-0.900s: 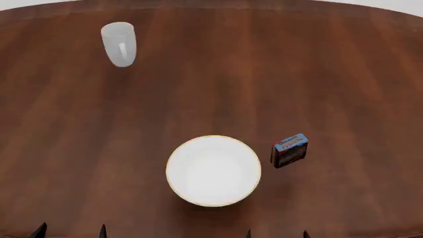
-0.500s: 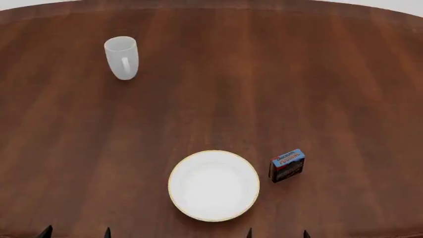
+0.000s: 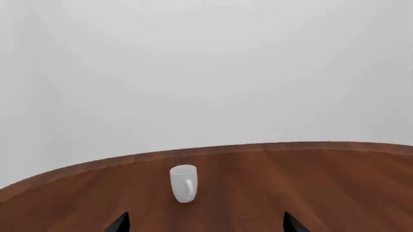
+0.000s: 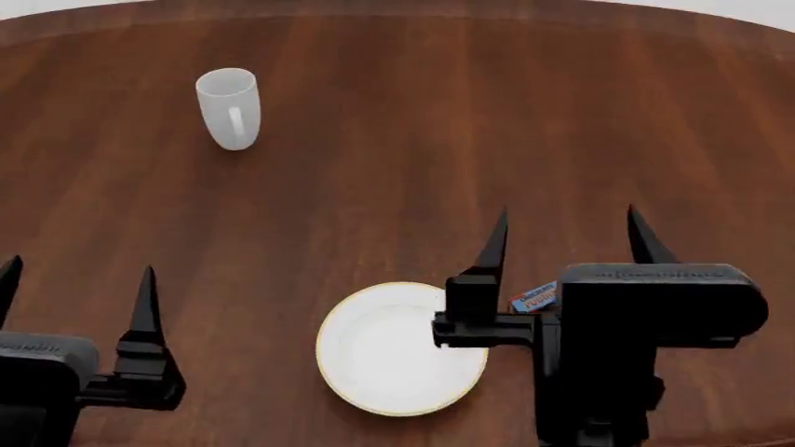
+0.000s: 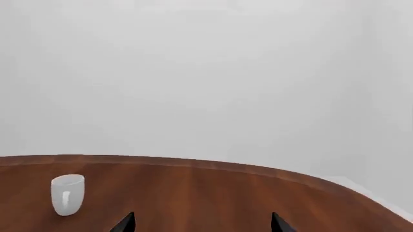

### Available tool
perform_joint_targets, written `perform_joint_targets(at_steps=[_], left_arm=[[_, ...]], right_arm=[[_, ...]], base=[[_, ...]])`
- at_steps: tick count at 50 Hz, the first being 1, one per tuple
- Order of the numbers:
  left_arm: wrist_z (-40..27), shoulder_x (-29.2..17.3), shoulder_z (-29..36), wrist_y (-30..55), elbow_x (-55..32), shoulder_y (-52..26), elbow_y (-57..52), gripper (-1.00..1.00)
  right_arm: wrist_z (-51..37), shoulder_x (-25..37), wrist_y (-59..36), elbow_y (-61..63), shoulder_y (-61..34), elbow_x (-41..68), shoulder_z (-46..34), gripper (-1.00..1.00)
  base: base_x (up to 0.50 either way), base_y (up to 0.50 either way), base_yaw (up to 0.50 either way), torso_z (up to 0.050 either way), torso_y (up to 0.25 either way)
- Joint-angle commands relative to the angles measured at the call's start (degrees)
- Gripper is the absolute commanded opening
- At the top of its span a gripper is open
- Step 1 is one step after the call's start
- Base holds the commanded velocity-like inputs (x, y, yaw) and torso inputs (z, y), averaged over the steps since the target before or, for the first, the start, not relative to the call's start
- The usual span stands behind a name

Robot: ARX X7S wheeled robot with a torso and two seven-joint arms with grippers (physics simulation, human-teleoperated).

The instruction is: Put the white mug on the plate.

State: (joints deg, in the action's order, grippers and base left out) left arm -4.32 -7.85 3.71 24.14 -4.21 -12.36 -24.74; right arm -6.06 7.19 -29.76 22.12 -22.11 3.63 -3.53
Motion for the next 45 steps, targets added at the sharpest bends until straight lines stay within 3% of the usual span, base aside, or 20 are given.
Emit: perform_joint_targets(at_steps=[1, 19, 45], left_arm=[[-0.01, -1.09, -2.46, 11.77, -3.12, -7.26, -9.80, 1.00], [-0.17, -1.11, -3.06, 4.16, -3.85, -6.42, -4.66, 1.00], [-0.63, -2.36, -2.80, 2.56, -4.92, -5.66, -2.80, 1.00]], right_arm=[[0.36, 1.63, -10.29, 8.01, -9.29, 1.62, 0.63, 1.00], [-0.73, 1.82, -7.35, 5.65, -9.62, 2.67, 1.96, 1.00], [-1.46, 2.17, -7.33, 4.72, -10.18, 3.65, 0.41, 1.00]], base=[[0.00, 0.00, 0.00, 0.000, 0.000], [0.00, 0.00, 0.00, 0.000, 0.000], [0.00, 0.26, 0.00, 0.000, 0.000]])
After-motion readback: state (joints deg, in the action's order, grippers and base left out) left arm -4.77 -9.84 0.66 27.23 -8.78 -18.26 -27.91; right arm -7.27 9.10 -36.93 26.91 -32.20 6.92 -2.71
